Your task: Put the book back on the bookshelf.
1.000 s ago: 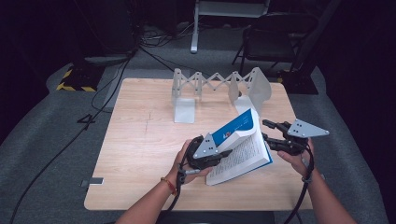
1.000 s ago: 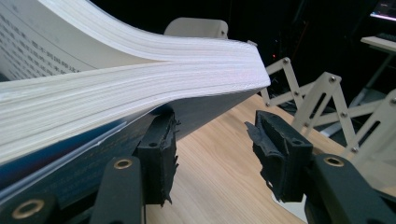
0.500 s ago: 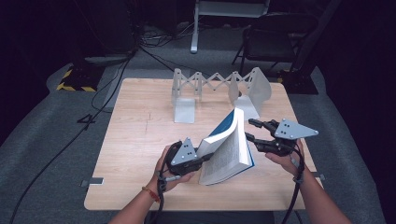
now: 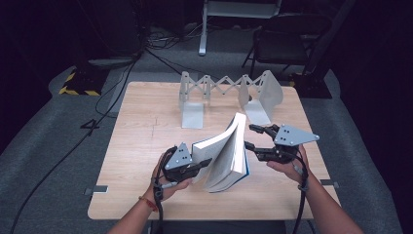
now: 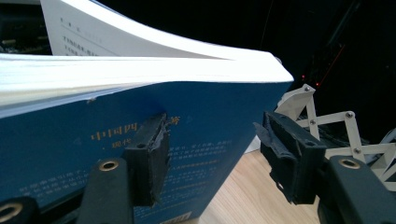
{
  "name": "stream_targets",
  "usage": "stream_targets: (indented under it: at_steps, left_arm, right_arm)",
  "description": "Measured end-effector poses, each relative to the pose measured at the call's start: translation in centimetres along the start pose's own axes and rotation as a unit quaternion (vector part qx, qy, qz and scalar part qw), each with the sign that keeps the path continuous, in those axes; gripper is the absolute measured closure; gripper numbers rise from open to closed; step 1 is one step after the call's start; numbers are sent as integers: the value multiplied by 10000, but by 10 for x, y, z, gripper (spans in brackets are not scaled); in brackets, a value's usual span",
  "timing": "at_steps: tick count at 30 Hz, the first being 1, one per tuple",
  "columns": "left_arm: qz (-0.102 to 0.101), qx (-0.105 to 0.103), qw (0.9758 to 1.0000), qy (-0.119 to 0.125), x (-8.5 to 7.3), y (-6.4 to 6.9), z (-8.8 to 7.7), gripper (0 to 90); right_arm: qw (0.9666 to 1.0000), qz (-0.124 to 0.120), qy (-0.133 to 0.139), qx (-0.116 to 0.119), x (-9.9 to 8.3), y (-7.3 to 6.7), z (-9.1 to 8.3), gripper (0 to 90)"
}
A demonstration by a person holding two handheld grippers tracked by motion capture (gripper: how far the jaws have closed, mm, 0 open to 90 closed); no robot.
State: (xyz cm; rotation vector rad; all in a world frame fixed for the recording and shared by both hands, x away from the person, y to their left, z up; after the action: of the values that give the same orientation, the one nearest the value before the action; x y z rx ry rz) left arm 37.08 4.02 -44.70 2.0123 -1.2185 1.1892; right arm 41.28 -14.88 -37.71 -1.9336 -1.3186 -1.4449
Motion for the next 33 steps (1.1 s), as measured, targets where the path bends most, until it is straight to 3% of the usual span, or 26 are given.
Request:
stream_targets:
  at_steps: [3,9,16,21,25,27,30,33]
  left_arm:
    - [-14,16,10000,-43,6,-4,4,767]
    - [-206,343,9992,-12,9,-21,8,767]
    - [-193,373,9991,-49,10,-27,14,766]
    - [-177,494,9985,-144,4,-27,7,738]
    - [-128,435,9989,-143,0,-24,-3,693]
    - [-29,502,9985,-236,-4,-20,-10,685]
    - [105,565,9977,-364,-10,-16,-15,666]
    - [192,498,9968,-590,-19,-8,-17,548]
  right_arm:
    - [10000,28,-14,-57,4,6,6,397]
    - [9997,100,-108,-216,12,16,20,387]
    - [9994,147,-195,-257,8,17,28,383]
    - [9994,99,-323,-124,-2,6,36,374]
    - [9993,49,-382,-23,-5,-4,40,368]
    - [9992,-25,-385,111,-8,-15,44,366]
    - [9990,-65,-410,174,-10,-21,46,362]
    - [9985,-101,-464,254,-13,-27,50,359]
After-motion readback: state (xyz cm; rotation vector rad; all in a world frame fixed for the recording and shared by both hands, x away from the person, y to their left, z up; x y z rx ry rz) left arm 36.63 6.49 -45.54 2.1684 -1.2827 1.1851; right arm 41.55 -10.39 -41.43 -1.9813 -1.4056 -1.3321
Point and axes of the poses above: each handheld gripper's, and its own axes: z roughly forward along the jaws, x roughly out of its top, y roughly to its right, the point moved 8 cm from there along z, roughly forward along the jaws, and after that the axes turned 7 degrees about -y, right-handed, at the moved point
